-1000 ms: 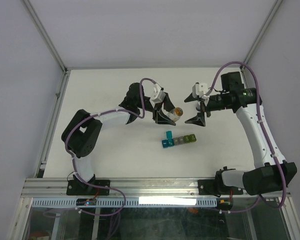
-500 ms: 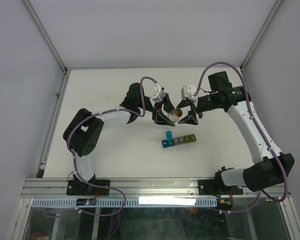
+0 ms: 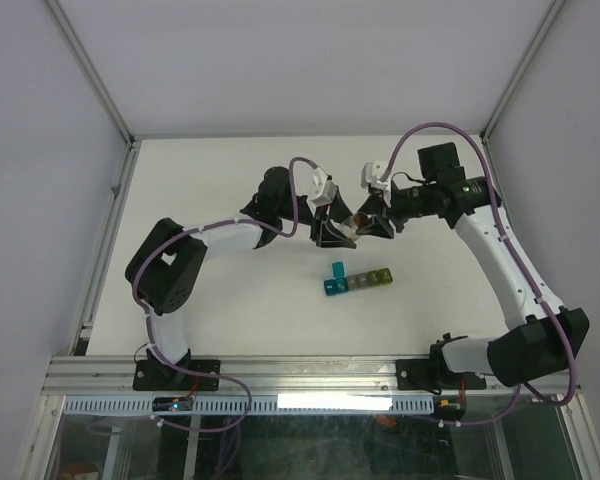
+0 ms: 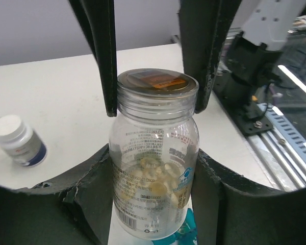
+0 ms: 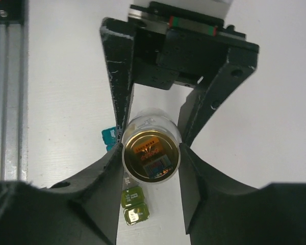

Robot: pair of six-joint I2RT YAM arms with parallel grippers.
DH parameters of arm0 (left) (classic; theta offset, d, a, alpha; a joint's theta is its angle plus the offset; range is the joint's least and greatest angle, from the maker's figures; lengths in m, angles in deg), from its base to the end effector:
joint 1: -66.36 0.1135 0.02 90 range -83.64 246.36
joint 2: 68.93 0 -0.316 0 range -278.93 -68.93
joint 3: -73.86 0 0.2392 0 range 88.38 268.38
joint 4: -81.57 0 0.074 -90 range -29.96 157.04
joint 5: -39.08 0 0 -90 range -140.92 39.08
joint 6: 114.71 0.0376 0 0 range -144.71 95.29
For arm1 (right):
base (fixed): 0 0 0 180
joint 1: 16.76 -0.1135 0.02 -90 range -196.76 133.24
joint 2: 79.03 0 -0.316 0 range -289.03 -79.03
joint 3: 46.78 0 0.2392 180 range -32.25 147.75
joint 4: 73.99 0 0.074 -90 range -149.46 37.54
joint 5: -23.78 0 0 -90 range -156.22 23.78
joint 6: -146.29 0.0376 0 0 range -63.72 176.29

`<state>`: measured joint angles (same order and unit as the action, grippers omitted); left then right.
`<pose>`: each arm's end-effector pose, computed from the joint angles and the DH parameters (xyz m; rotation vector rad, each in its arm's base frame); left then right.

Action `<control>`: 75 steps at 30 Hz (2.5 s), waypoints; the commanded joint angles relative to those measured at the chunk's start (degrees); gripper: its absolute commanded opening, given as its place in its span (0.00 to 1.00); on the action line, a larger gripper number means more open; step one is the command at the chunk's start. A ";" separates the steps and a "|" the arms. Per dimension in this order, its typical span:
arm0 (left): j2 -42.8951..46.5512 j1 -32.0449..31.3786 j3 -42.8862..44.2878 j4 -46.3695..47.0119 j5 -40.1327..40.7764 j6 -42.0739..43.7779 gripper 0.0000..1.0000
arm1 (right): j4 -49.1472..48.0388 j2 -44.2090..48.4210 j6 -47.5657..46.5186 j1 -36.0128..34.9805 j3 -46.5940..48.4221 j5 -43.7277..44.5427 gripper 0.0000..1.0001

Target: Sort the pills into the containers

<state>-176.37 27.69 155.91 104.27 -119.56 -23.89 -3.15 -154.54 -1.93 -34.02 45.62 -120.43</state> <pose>0.3048 -0.2888 0.3083 1.4327 1.0866 -1.4393 0.2071 0.0963 0.4113 -1.5857 1.4685 0.7795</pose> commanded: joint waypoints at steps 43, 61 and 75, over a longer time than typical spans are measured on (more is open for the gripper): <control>-0.48 2.12 4.26 7.56 -1.59 -15.05 0.00 | 4.75 6.17 -12.84 12.27 -0.91 -13.98 0.99; 1.29 1.22 5.11 -5.37 -4.92 -3.34 0.00 | 6.98 -2.51 -7.36 5.34 7.56 -11.56 0.86; 2.23 -0.40 6.94 -16.12 -3.40 5.41 0.00 | 6.71 -6.56 -3.95 1.35 8.20 -7.36 0.69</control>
<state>-177.55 28.06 159.82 91.16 -121.99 -23.65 4.70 -161.16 -7.96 -32.34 51.32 -128.89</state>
